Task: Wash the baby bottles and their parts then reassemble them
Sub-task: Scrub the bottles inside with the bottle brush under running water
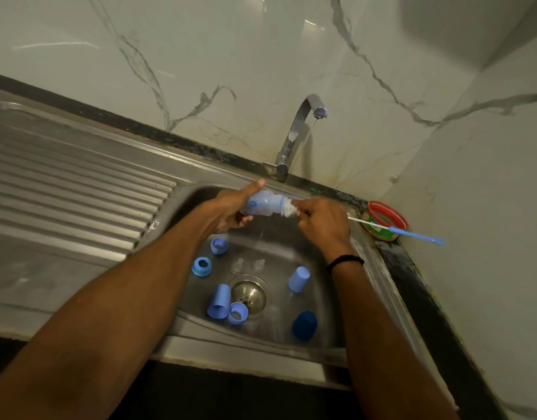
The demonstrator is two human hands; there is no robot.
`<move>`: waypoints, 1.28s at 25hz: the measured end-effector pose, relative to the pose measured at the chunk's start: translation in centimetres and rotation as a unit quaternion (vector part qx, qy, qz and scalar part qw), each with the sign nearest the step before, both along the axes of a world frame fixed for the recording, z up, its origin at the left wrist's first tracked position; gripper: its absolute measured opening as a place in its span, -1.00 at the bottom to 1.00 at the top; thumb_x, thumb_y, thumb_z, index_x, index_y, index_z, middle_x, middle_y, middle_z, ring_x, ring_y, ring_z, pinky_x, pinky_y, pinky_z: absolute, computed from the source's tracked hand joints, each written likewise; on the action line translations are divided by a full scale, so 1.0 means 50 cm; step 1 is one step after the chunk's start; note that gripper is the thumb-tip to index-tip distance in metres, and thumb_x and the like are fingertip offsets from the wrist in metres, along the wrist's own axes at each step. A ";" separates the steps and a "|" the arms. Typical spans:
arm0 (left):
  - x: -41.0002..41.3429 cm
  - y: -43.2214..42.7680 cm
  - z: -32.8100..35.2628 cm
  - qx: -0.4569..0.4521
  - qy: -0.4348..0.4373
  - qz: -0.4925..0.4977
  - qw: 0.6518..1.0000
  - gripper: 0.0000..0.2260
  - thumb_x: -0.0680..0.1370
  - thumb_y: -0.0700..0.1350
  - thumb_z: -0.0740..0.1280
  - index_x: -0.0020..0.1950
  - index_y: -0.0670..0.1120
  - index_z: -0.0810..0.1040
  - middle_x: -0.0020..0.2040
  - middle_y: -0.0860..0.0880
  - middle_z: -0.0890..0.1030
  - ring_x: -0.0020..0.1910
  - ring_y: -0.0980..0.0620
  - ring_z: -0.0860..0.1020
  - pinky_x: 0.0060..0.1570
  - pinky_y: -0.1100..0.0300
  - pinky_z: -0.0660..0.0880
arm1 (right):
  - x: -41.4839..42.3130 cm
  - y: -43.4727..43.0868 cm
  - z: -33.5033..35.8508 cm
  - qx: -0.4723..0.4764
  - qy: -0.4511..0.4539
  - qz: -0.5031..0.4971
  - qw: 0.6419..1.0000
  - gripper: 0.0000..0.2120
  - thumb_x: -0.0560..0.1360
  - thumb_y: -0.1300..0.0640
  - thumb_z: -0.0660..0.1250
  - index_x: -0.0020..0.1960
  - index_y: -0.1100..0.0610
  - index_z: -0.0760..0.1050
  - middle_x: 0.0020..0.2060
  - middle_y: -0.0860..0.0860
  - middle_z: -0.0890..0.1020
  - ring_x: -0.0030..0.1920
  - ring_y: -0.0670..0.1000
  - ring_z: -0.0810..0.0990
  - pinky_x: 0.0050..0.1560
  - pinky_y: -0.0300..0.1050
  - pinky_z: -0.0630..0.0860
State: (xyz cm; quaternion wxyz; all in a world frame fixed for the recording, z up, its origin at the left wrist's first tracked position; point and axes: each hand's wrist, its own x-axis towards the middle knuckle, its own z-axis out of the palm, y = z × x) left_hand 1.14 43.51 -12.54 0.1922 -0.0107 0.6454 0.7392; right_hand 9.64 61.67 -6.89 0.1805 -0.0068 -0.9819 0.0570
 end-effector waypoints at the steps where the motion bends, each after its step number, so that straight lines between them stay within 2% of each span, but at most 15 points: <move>1: -0.003 0.003 -0.008 -0.012 0.000 0.022 1.000 -0.42 0.43 0.34 0.43 0.19 -0.11 0.58 0.06 -0.19 0.65 -0.18 0.03 0.57 -0.27 0.24 0.56 | 0.000 -0.005 -0.004 0.007 -0.003 0.015 1.000 -0.76 0.50 0.09 0.31 0.12 -0.07 0.65 -0.14 0.02 0.68 -0.13 0.11 0.62 -0.06 0.01 0.57; 4: -0.022 0.001 -0.013 0.052 0.008 0.021 0.998 -0.53 0.48 0.22 0.45 0.22 -0.09 0.59 0.13 -0.18 0.65 0.00 -0.06 0.65 -0.19 0.22 0.59 | 0.000 -0.007 -0.002 -0.042 -0.075 0.051 0.995 -0.78 0.60 0.01 0.21 -0.08 -0.02 0.62 -0.32 -0.03 0.66 -0.25 0.00 0.61 -0.11 -0.02 0.57; 8: -0.022 0.014 -0.013 0.052 0.011 0.047 0.997 -0.61 0.54 0.13 0.43 0.24 -0.10 0.58 0.11 -0.15 0.65 0.04 -0.08 0.66 -0.13 0.20 0.63 | -0.018 0.007 0.004 -0.014 -0.045 0.024 0.999 -0.78 0.55 0.04 0.27 0.14 -0.12 0.62 -0.18 -0.03 0.67 -0.17 0.05 0.61 -0.10 0.03 0.58; 11: -0.018 0.020 -0.008 0.049 0.029 0.070 0.996 -0.68 0.58 0.07 0.40 0.23 -0.09 0.58 0.09 -0.12 0.66 0.02 -0.05 0.65 -0.11 0.18 0.63 | -0.009 0.000 0.005 -0.043 -0.120 0.046 0.991 -0.81 0.57 0.04 0.27 0.04 -0.01 0.66 -0.21 0.02 0.69 -0.24 0.04 0.60 -0.16 -0.02 0.58; 13: -0.019 0.020 -0.001 0.027 0.019 0.085 0.996 -0.73 0.59 0.06 0.38 0.15 -0.11 0.58 0.01 -0.12 0.66 -0.02 -0.05 0.65 -0.04 0.15 0.64 | -0.014 -0.016 -0.004 -0.073 -0.070 0.019 0.995 -0.74 0.55 0.09 0.30 0.20 -0.07 0.62 -0.11 0.04 0.69 -0.13 0.09 0.62 -0.08 0.02 0.58; 14: -0.016 0.020 0.002 0.003 0.018 0.092 0.996 -0.76 0.59 0.06 0.37 0.08 -0.11 0.57 -0.05 -0.12 0.65 -0.08 -0.02 0.64 -0.12 0.21 0.63 | -0.013 -0.018 -0.006 -0.064 -0.065 0.005 0.996 -0.72 0.54 0.11 0.31 0.21 -0.08 0.61 -0.11 0.03 0.69 -0.11 0.10 0.63 -0.06 0.05 0.59; 16: -0.014 0.017 0.004 -0.037 0.035 0.100 0.994 -0.80 0.60 0.03 0.38 0.05 -0.09 0.54 -0.11 -0.07 0.61 -0.18 0.05 0.59 -0.40 0.37 0.52 | -0.018 -0.022 -0.013 -0.070 -0.089 0.027 0.993 -0.82 0.55 0.06 0.29 0.04 -0.05 0.65 -0.22 0.00 0.70 -0.16 0.08 0.65 -0.03 0.12 0.61; 17: -0.015 0.015 0.004 -0.037 0.043 0.108 0.993 -0.81 0.60 0.02 0.38 0.07 -0.08 0.54 -0.10 -0.06 0.61 -0.17 0.06 0.59 -0.39 0.39 0.50 | -0.017 -0.025 -0.018 -0.071 -0.109 0.029 0.991 -0.83 0.56 0.04 0.28 0.01 -0.04 0.65 -0.24 0.00 0.70 -0.17 0.08 0.65 -0.03 0.14 0.61; 20: -0.015 0.011 -0.002 0.035 0.036 0.128 0.990 -0.87 0.60 0.00 0.37 0.04 -0.04 0.55 0.02 -0.12 0.64 -0.04 -0.03 0.63 -0.14 0.22 0.58 | -0.020 -0.034 -0.021 -0.085 -0.090 -0.009 0.992 -0.77 0.54 0.11 0.28 0.14 -0.05 0.63 -0.20 0.03 0.67 -0.20 0.05 0.61 -0.14 0.01 0.57; 23: -0.013 0.010 -0.003 0.023 0.060 0.138 0.988 -0.91 0.62 -0.04 0.35 0.07 -0.03 0.52 0.01 -0.09 0.61 -0.06 0.02 0.61 -0.22 0.27 0.52 | -0.028 -0.036 0.003 -0.115 -0.169 0.035 0.978 -0.78 0.60 0.12 0.23 -0.03 0.17 0.63 -0.42 0.06 0.58 -0.48 -0.08 0.50 -0.41 -0.22 0.43; 25: -0.016 0.011 -0.001 0.036 0.054 0.146 0.987 -0.90 0.62 -0.05 0.34 0.08 -0.05 0.54 0.05 -0.12 0.61 -0.02 -0.02 0.61 -0.16 0.23 0.55 | -0.045 -0.035 0.007 -0.077 -0.154 0.027 0.985 -0.76 0.60 0.08 0.23 -0.02 0.17 0.62 -0.38 0.07 0.58 -0.40 -0.01 0.54 -0.38 -0.18 0.45; 27: -0.018 0.011 -0.001 0.053 0.030 0.160 0.985 -0.86 0.62 -0.05 0.34 0.11 -0.09 0.55 0.05 -0.14 0.61 -0.03 -0.04 0.61 -0.15 0.21 0.55 | -0.047 -0.044 0.016 -0.025 -0.115 0.007 0.993 -0.80 0.58 0.01 0.23 0.02 0.03 0.61 -0.30 0.03 0.60 -0.30 0.06 0.56 -0.25 -0.06 0.54; 29: -0.016 0.010 0.000 0.043 0.028 0.161 0.986 -0.90 0.62 -0.05 0.32 0.02 -0.07 0.54 0.01 -0.13 0.60 -0.06 -0.04 0.59 -0.13 0.19 0.55 | -0.043 -0.051 0.024 -0.035 -0.148 0.044 0.987 -0.78 0.61 -0.01 0.20 0.00 0.06 0.58 -0.33 0.04 0.58 -0.40 -0.01 0.51 -0.36 -0.10 0.54; 31: -0.016 0.008 -0.002 0.032 0.037 0.157 0.986 -0.90 0.63 -0.05 0.30 -0.05 -0.04 0.51 -0.03 -0.13 0.60 -0.09 -0.04 0.59 -0.13 0.17 0.54 | -0.047 -0.041 0.034 -0.047 -0.221 0.079 0.971 -0.74 0.64 0.01 0.19 0.01 0.14 0.57 -0.40 0.04 0.54 -0.51 -0.08 0.43 -0.52 -0.22 0.39; 32: -0.015 0.006 -0.003 0.029 0.033 0.160 0.986 -0.89 0.63 -0.03 0.30 -0.05 -0.05 0.50 -0.03 -0.13 0.60 -0.10 -0.04 0.59 -0.15 0.18 0.54 | -0.056 -0.033 0.038 -0.028 -0.216 0.095 0.971 -0.75 0.64 0.00 0.20 0.05 0.13 0.59 -0.38 0.03 0.55 -0.48 -0.08 0.45 -0.49 -0.24 0.40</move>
